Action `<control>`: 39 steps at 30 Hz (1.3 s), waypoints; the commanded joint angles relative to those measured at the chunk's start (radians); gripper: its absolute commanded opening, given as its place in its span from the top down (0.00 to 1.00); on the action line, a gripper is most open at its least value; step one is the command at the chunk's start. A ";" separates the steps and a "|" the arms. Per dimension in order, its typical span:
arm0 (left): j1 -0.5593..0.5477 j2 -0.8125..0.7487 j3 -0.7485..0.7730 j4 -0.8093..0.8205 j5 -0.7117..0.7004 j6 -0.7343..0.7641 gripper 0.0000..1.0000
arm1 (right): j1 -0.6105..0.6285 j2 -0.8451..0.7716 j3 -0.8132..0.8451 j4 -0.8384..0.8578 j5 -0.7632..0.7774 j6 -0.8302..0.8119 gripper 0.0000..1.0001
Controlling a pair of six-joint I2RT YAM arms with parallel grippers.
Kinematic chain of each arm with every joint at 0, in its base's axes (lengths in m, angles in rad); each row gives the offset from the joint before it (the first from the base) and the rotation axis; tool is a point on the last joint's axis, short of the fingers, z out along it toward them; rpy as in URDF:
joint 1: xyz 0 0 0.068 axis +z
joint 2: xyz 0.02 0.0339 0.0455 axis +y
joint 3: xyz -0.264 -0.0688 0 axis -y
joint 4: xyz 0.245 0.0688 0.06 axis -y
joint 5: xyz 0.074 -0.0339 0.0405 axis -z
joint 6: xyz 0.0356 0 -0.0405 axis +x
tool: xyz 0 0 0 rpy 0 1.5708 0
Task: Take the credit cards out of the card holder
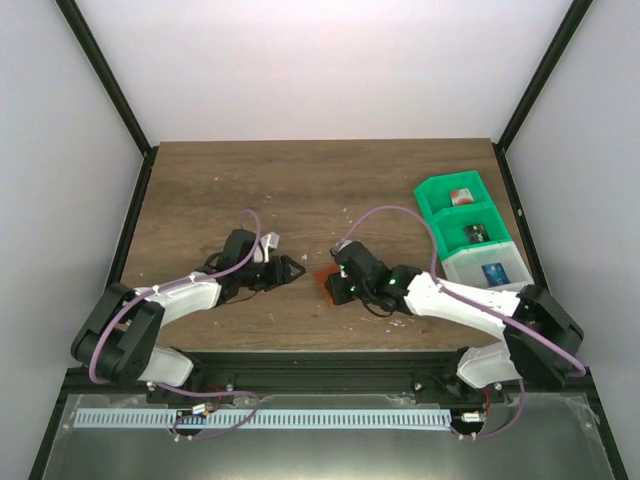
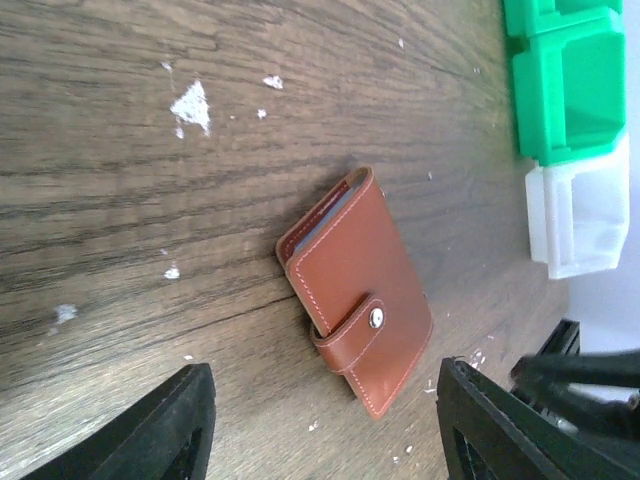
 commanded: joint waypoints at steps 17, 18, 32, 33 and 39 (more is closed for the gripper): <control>-0.180 0.128 0.083 0.049 -0.025 -0.004 0.58 | -0.255 0.135 -0.085 0.199 -0.218 -0.119 0.65; -0.184 0.135 0.084 0.057 -0.016 -0.009 0.58 | -0.255 0.153 -0.082 0.201 -0.216 -0.122 0.64; -0.188 0.216 0.063 0.109 -0.006 0.005 0.73 | -0.256 0.124 -0.188 0.318 -0.310 -0.096 0.84; -0.187 0.224 0.070 0.098 -0.013 0.013 0.73 | -0.257 0.117 -0.194 0.324 -0.321 -0.090 0.87; -0.190 0.211 0.100 0.023 -0.064 0.042 0.69 | -0.257 0.105 -0.207 0.354 -0.379 -0.051 0.99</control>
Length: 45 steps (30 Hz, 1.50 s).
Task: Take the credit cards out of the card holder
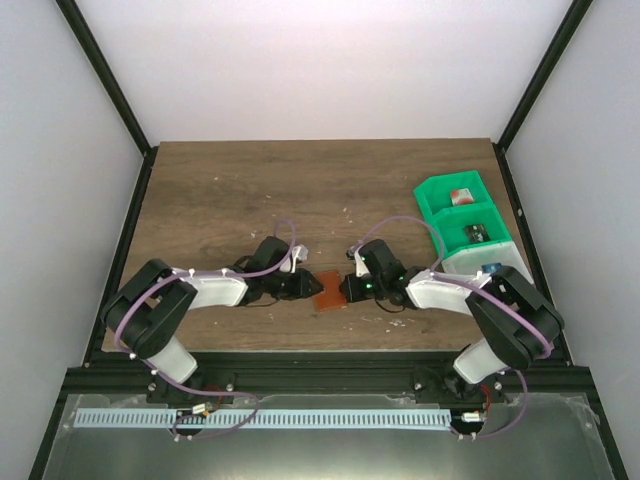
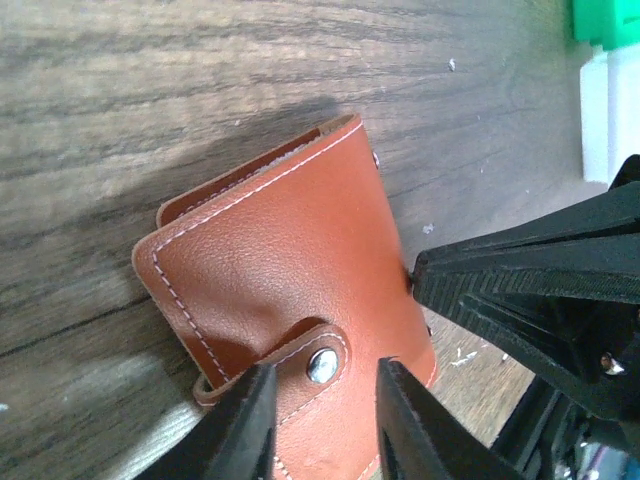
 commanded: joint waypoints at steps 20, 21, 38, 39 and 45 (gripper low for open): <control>-0.029 0.032 0.041 -0.116 -0.093 0.087 0.86 | -0.004 0.009 -0.038 0.072 0.004 0.186 0.68; -0.030 0.037 0.041 -0.118 -0.094 0.090 0.87 | -0.004 0.016 -0.042 0.086 -0.012 0.189 0.68; -0.046 -0.036 0.067 -0.164 -0.127 0.069 0.69 | -0.001 -0.073 -0.076 0.179 -0.127 0.220 1.00; -0.053 -0.044 0.082 -0.180 -0.138 0.072 0.67 | 0.000 -0.074 -0.078 0.177 -0.125 0.226 0.99; -0.085 -0.025 0.138 -0.263 -0.198 0.088 0.62 | 0.007 -0.082 -0.081 0.175 -0.097 0.243 1.00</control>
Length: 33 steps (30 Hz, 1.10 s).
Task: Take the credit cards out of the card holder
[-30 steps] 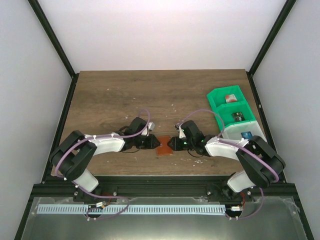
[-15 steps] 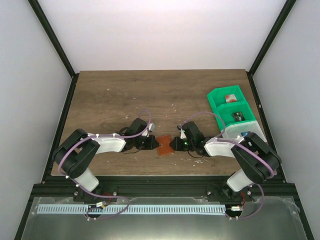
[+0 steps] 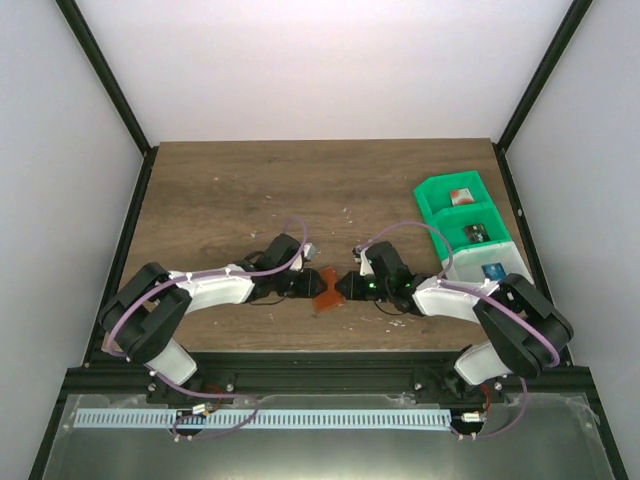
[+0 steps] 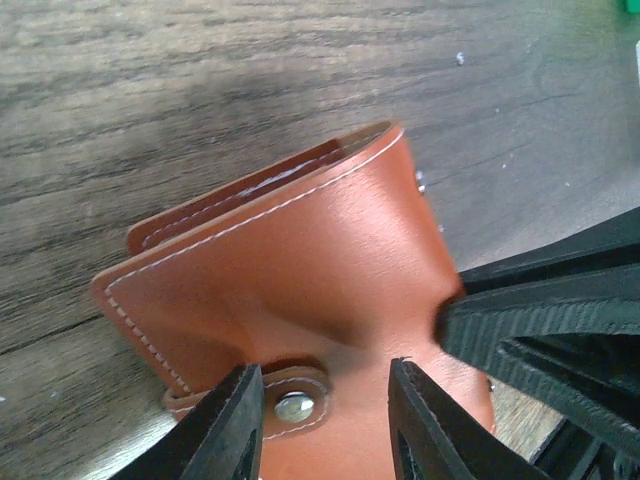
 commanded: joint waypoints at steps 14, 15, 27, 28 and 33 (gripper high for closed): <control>-0.033 0.048 0.056 -0.108 -0.094 0.030 0.62 | 0.030 -0.044 -0.004 0.010 0.024 0.018 0.99; -0.034 0.051 0.057 -0.113 -0.099 0.033 0.63 | 0.030 -0.044 -0.004 0.010 0.027 0.017 0.99; -0.037 0.058 0.063 -0.143 -0.124 0.060 0.74 | 0.031 -0.038 -0.007 0.014 0.037 0.018 1.00; -0.038 0.058 0.064 -0.148 -0.129 0.064 0.75 | 0.031 -0.039 -0.008 0.012 0.040 0.017 1.00; -0.038 0.052 0.072 -0.173 -0.154 0.078 0.79 | 0.031 -0.044 -0.013 0.008 0.051 0.017 0.99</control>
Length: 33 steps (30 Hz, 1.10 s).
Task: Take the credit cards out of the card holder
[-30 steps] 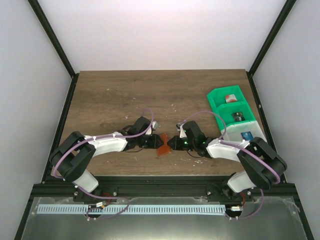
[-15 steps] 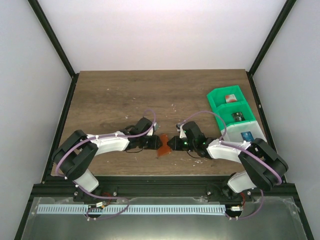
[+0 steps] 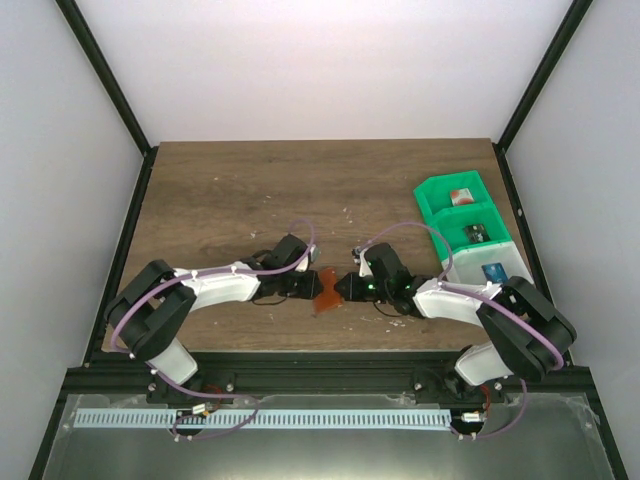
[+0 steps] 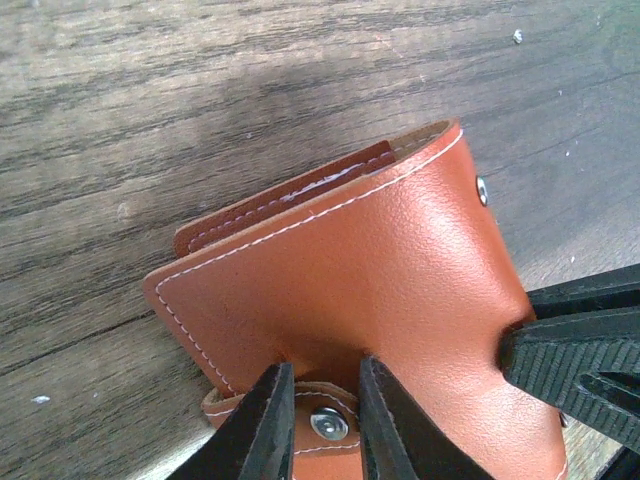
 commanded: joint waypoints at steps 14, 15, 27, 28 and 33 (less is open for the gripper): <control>-0.001 -0.043 0.007 -0.085 -0.064 0.030 1.00 | 0.007 -0.015 -0.032 0.018 0.051 0.001 1.00; 0.000 -0.048 0.004 -0.083 -0.063 0.028 1.00 | 0.007 -0.013 -0.033 0.017 0.053 0.001 0.99; 0.013 -0.132 -0.078 0.020 0.050 -0.037 1.00 | 0.011 -0.053 0.011 -0.141 0.129 -0.036 0.71; 0.016 -0.140 -0.081 0.025 0.056 -0.040 1.00 | 0.013 -0.062 0.020 -0.162 0.139 -0.041 0.69; 0.028 -0.156 -0.080 0.028 0.060 -0.042 1.00 | 0.066 -0.066 0.093 -0.267 0.215 -0.053 0.57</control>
